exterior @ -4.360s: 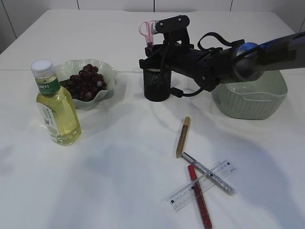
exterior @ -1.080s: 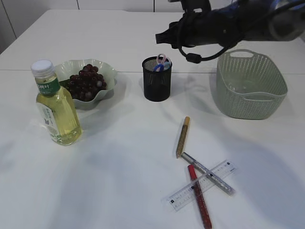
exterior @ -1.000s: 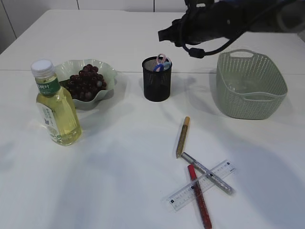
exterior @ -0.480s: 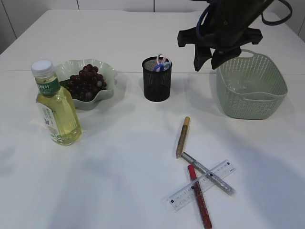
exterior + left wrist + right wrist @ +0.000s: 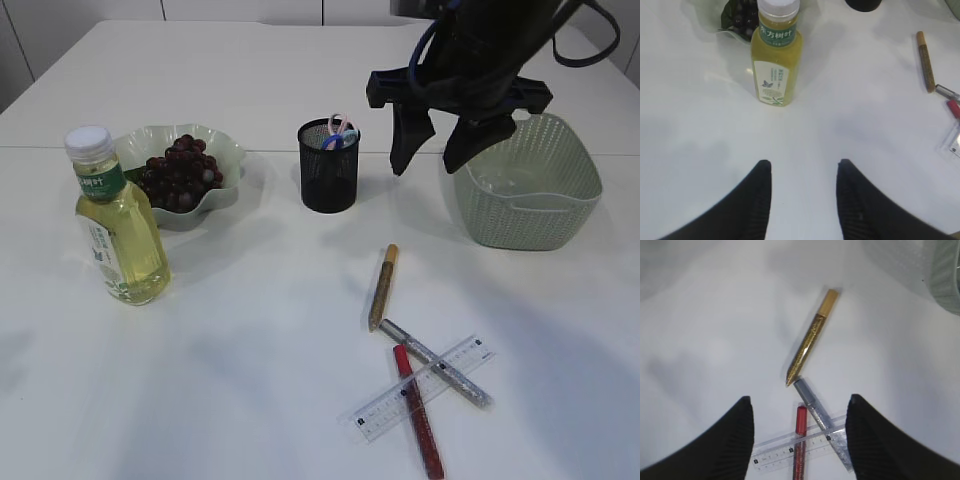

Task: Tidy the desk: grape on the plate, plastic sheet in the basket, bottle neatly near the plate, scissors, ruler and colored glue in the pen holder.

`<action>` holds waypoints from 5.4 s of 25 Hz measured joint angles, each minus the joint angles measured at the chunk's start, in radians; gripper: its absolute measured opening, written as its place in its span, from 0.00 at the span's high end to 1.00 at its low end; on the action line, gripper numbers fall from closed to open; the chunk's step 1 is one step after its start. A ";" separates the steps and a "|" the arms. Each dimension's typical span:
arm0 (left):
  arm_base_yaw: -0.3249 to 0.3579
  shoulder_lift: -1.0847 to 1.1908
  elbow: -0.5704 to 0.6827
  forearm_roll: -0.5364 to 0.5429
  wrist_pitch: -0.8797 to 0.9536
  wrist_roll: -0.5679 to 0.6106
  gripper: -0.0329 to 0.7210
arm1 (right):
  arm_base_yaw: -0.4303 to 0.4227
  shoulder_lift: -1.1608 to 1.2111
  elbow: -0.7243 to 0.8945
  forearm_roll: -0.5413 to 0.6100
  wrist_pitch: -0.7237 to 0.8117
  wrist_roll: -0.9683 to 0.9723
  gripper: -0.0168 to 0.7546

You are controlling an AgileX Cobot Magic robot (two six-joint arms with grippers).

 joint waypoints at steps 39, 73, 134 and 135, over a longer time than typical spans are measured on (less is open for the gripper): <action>-0.646 1.023 -0.785 -0.117 0.259 0.178 0.38 | -0.006 -0.744 0.476 -0.154 0.025 -0.039 0.37; -0.755 1.399 -0.999 -0.016 0.263 0.078 0.30 | -0.006 -0.744 0.476 -0.199 0.027 -0.038 0.37; -0.755 1.472 -0.999 -0.006 0.130 -0.044 0.30 | -0.006 -0.744 0.476 -0.259 0.027 -0.038 0.37; -0.755 1.472 -0.999 0.003 0.130 -0.051 0.30 | -0.006 -0.744 0.476 -0.259 0.027 -0.038 0.37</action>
